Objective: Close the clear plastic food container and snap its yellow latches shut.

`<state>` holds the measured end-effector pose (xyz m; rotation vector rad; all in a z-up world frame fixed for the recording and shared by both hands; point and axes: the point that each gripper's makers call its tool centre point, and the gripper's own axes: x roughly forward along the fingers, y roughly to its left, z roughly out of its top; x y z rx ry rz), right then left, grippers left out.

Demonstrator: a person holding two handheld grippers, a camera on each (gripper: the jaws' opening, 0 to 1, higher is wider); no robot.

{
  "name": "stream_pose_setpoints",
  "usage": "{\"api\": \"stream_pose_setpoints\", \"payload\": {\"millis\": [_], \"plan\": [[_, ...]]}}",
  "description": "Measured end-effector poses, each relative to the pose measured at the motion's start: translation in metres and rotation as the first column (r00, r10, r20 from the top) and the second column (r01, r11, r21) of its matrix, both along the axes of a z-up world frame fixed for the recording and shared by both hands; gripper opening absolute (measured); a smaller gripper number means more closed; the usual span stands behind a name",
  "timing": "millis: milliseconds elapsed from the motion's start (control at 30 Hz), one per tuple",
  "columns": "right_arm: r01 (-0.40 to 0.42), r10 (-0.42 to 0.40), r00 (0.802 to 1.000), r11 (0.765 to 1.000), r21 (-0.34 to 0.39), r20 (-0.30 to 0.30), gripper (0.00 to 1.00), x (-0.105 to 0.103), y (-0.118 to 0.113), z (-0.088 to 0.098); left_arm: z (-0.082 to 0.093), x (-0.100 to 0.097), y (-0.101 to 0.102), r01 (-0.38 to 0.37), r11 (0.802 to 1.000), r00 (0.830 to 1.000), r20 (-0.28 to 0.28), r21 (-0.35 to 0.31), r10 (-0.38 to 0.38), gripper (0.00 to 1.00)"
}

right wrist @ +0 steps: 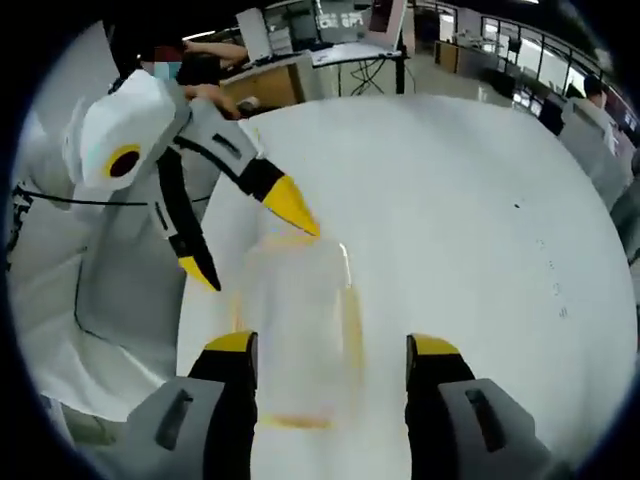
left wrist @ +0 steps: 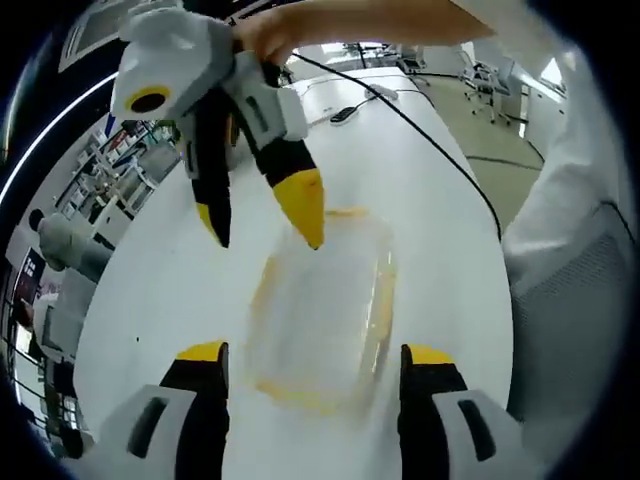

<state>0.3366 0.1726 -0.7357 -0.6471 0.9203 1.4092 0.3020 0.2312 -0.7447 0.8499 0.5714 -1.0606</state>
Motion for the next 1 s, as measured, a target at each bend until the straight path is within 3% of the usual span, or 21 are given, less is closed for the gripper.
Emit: {"api": "stream_pose_setpoints", "payload": {"millis": [200,367,533,633,1000], "plan": [[0.015,-0.015,1.0,1.0,-0.008,0.026,0.56,-0.011,-0.018,-0.001,-0.005,0.004,0.006,-0.002,1.0,0.999,-0.043,0.027,0.003,0.65],[0.037,-0.037,0.998,0.999,-0.009,0.045,0.57,-0.012,-0.023,-0.001,-0.01,0.006,0.007,0.019,0.998,0.998,-0.063,0.056,-0.015,0.74],[0.044,-0.043,0.997,0.999,-0.019,0.062,0.59,-0.017,-0.029,-0.007,-0.01,0.011,0.004,0.047,0.997,0.996,-0.082,0.06,-0.042,0.74],[0.058,-0.054,0.995,0.998,-0.041,0.079,0.62,-0.016,-0.033,-0.013,-0.016,0.011,0.005,0.055,0.995,0.992,-0.121,0.085,-0.045,0.77],[0.034,-0.023,0.994,0.994,-0.101,0.107,0.73,-0.025,-0.037,-0.031,-0.038,0.013,0.007,0.119,0.979,0.98,-0.176,0.165,-0.089,0.8]]}}
